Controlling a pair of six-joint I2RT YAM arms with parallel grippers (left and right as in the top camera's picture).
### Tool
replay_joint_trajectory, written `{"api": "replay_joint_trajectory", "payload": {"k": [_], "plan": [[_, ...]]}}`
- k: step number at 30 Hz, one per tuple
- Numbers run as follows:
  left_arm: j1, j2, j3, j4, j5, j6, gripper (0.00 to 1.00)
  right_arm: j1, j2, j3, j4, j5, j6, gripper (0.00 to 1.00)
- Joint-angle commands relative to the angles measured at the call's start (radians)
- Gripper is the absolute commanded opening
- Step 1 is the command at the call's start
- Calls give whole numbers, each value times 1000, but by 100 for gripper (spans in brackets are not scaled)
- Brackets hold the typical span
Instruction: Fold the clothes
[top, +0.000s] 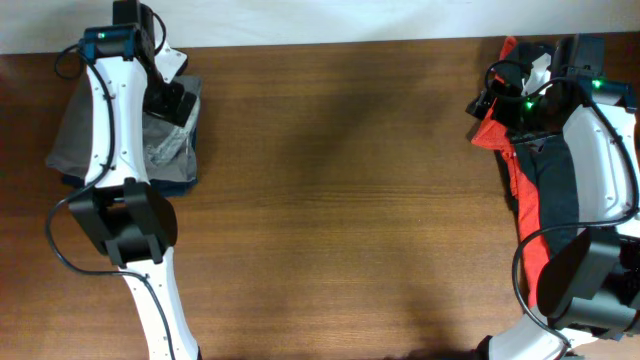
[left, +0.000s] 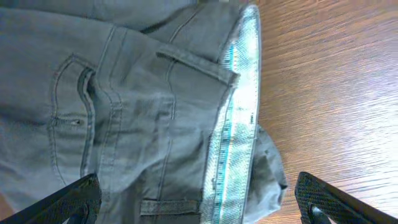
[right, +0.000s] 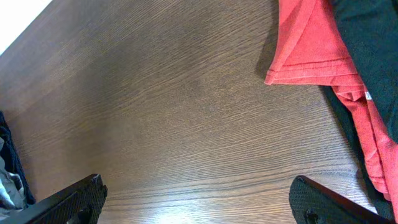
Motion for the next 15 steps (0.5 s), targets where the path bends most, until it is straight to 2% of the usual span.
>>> {"api": "replay_joint_trajectory", "payload": {"k": [1, 4, 7, 9, 11, 12, 14, 15], "plan": [[4, -42, 21, 3, 124, -19, 99, -3, 1, 6, -1, 2, -11, 99], [14, -55, 39, 6, 215, -31, 98, -3, 1, 6, -1, 2, -11, 99], [44, -77, 41, 21, 233, -173, 98, -3, 1, 6, 0, 2, -11, 99], [83, -85, 41, 39, 274, -270, 93, -3, 1, 6, 0, 2, -19, 99], [137, -87, 41, 61, 455, -288, 88, -3, 1, 6, 0, 11, -37, 99], [174, -87, 40, 76, 566, -313, 80, -3, 1, 6, -3, 22, -37, 99], [249, -87, 34, 122, 727, -397, 79, -3, 1, 6, -8, 36, -61, 99], [298, -87, 34, 164, 749, -438, 77, -3, 1, 6, -12, 40, -64, 99]]}}
